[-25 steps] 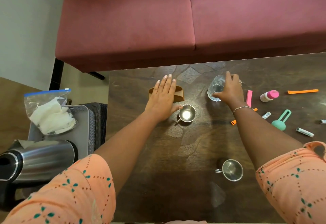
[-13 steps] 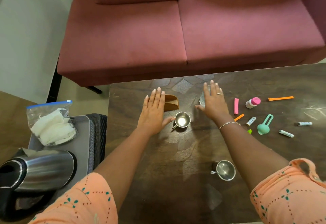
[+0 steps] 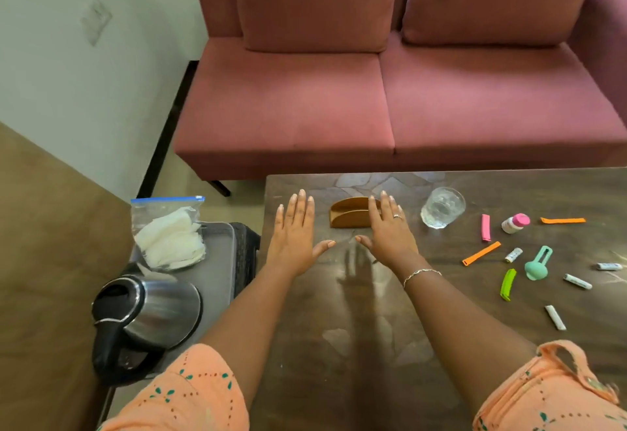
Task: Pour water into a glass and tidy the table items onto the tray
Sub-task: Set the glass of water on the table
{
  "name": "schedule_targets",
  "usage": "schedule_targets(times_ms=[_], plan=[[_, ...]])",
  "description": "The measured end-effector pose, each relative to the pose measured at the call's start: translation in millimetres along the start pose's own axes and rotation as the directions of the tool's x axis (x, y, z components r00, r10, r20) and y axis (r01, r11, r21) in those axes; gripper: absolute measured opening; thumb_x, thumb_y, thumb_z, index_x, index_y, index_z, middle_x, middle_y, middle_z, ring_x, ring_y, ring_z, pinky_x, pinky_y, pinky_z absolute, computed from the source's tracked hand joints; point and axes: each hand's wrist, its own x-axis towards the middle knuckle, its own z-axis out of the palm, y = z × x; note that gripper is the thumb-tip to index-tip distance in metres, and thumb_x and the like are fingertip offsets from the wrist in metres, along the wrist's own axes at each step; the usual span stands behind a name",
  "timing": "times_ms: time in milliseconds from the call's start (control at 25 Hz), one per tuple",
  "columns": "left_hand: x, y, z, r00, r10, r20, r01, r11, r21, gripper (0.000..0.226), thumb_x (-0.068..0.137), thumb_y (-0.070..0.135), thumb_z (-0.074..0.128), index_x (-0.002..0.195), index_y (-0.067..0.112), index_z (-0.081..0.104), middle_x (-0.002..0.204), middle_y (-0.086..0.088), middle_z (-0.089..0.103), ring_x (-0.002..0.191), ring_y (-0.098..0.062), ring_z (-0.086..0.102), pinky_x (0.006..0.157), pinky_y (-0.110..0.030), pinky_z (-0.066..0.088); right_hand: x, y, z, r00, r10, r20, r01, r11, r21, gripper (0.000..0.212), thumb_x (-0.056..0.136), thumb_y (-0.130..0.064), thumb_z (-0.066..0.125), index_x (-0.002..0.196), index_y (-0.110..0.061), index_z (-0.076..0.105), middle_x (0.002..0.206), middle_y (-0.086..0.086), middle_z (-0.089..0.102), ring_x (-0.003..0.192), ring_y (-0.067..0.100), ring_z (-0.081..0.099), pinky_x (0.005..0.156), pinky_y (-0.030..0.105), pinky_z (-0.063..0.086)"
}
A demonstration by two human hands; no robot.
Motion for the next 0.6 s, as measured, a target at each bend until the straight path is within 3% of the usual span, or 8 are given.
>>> schedule_targets(times_ms=[400, 600], plan=[[-61.8, -131.2, 1.7, 0.987, -0.162, -0.013, 0.161, 0.985, -0.063, 0.089, 0.088, 0.062, 0.031, 0.144, 0.006, -0.012, 0.155, -0.012, -0.016, 0.143, -0.024, -0.015, 0.116, -0.041, -0.009, 1.6, -134.9, 16.5, 0.991, -0.129, 0.041, 0.129, 0.992, 0.010, 0.080, 0.091, -0.046, 0.046, 0.147, -0.009, 0.002, 0.156, 0.018, -0.001, 0.144, 0.031, -0.002, 0.118, 0.040, 0.007], [-80.4, -201.3, 6.7, 0.966, -0.257, 0.013, 0.258, 0.964, -0.068, 0.090, 0.088, 0.061, 0.034, 0.145, 0.007, -0.011, 0.155, -0.012, -0.015, 0.144, -0.024, -0.014, 0.116, -0.041, -0.007, 21.7, -193.6, 27.6, 0.978, -0.155, 0.140, 0.122, 0.968, 0.218, 0.080, 0.089, -0.044, 0.052, 0.147, -0.011, 0.008, 0.156, 0.012, 0.009, 0.145, 0.027, 0.005, 0.117, 0.037, 0.015]])
